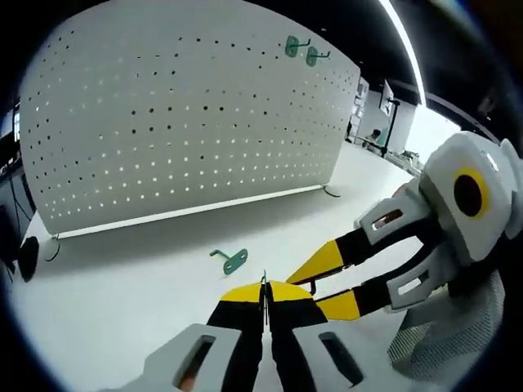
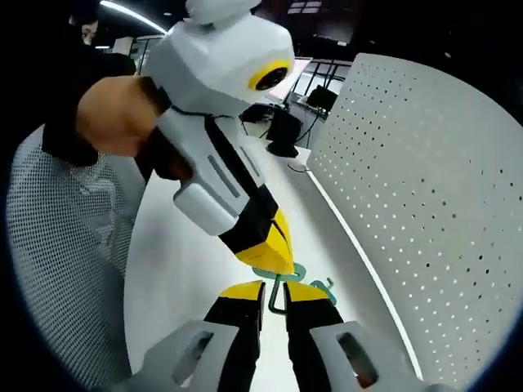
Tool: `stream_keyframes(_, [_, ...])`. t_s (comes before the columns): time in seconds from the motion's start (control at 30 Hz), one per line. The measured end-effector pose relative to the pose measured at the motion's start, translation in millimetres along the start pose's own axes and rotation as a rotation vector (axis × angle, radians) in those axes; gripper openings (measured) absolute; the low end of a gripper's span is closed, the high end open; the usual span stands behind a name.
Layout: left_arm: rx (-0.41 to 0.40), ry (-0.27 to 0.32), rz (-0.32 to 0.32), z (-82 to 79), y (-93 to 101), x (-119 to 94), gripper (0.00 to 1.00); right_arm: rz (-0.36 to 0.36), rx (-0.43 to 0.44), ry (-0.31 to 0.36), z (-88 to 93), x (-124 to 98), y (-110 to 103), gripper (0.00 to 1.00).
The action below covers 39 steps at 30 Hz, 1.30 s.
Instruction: Insert the hook assembly into the mounting plate slot until the hook locks in place.
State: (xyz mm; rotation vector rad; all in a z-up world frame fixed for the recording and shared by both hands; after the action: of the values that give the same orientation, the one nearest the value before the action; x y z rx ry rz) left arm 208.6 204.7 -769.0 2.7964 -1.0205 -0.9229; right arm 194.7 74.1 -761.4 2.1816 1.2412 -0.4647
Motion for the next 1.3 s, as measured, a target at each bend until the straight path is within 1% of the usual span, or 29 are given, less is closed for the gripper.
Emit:
stream_keyframes(0.07, [0.000, 0.018, -0.014, -1.0, -1.9, -3, 0.01, 0.013, 0.058, 0.037, -3.6, -6, 2, 0.10])
stream_keyframes(0.13, [-0.008, 0.059, -0.021, -4.8, -4.6, -6, 0.01, 0.060, 0.159, 0.071, -5.5, -13, 10, 0.12])
stream_keyframes(0.2, [-0.018, 0.082, -0.025, -7.4, -5.8, -8, 0.01, 0.082, 0.222, 0.073, -4.1, -16, 15, 0.12])
stream_keyframes(0.23, [-0.022, 0.098, -0.024, -9.0, -5.9, -9, 0.01, 0.084, 0.277, 0.085, -2.9, -17, 18, 0.12])
stream_keyframes(0.33, [-0.021, 0.140, -0.030, -12.9, -6.1, -13, 0.01, 0.065, 0.415, 0.110, -0.9, -17, 23, 0.12])
stream_keyframes(0.4, [-0.032, 0.165, -0.022, -14.9, -6.2, -15, 0.01, 0.042, 0.476, 0.134, 1.1, -17, 24, 0.10])
stream_keyframes(0.43, [-0.034, 0.170, -0.018, -15.2, -6.4, -15, 0.01, 0.025, 0.502, 0.164, 0.3, -17, 24, 0.09])
stream_keyframes(0.47, [-0.040, 0.190, -0.002, -16.1, -5.6, -15, 0.01, 0.023, 0.556, 0.177, 1.4, -17, 25, 0.09])
stream_keyframes(0.53, [-0.044, 0.197, 0.000, -16.7, -6.2, -16, 0.01, -0.001, 0.614, 0.201, 1.7, -17, 27, 0.08])
stream_keyframes(0.57, [-0.044, 0.212, -0.002, -17.8, -5.7, -16, 0.01, -0.009, 0.649, 0.213, 1.5, -17, 27, 0.07])
stream_keyframes(0.63, [-0.043, 0.221, -0.003, -19.2, -5.8, -17, 0.01, -0.018, 0.711, 0.233, 1.6, -17, 29, 0.06])
stream_keyframes(0.8, [-0.050, 0.249, 0.010, -20.8, -5.7, -18, 0.01, -0.034, 0.766, 0.265, 2.2, -19, 30, 0.04])
stream_keyframes(0.87, [-0.048, 0.253, 0.016, -21.2, -5.4, -17, 0.01, -0.031, 0.755, 0.272, 1.5, -20, 30, 0.01])
stream_keyframes(1.0, [-0.069, 0.259, 0.034, -20.4, -5.3, -16, 0.01, 0.025, 0.585, 0.266, -3.9, -24, 32, 0.00])
stream_keyframes(1.07, [-0.086, 0.257, 0.052, -19.1, -6.2, -15, 0.01, 0.066, 0.436, 0.253, -9.6, -27, 30, 0.00])
stream_keyframes(1.1, [-0.109, 0.260, 0.065, -18.7, -6.7, -15, 0.01, 0.082, 0.357, 0.239, -12.1, -28, 29, 0.00])
stream_keyframes(1.13, [-0.117, 0.259, 0.069, -18.6, -6.7, -15, 0.01, 0.107, 0.264, 0.227, -15.5, -28, 27, 0.00])
stream_keyframes(1.2, [-0.143, 0.261, 0.077, -18.3, -7.8, -16, 0.01, 0.122, 0.190, 0.214, -19.5, -28, 23, 0.00])
stream_keyframes(1.23, [-0.157, 0.262, 0.079, -18.1, -8.7, -17, 0.01, 0.121, 0.190, 0.210, -19.8, -27, 22, 0.00])
stream_keyframes(1.3, [-0.166, 0.259, 0.081, -17.8, -9.3, -18, 0.01, 0.119, 0.220, 0.214, -18.9, -26, 23, 0.01])
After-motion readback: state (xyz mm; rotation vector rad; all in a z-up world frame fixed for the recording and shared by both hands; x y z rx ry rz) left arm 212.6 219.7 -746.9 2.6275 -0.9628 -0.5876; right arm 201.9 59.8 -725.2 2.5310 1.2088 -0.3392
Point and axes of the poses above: the point that each gripper's makers call its tool centre point, and the gripper's own axes: x roughly forward along the fingers, y roughly to its right, z roughly out of its underside, the point moved 10 cm from there along -x, roughly backward along the fingers, and after that the axes turned 2 degrees about -x, right-handed, at the moved point
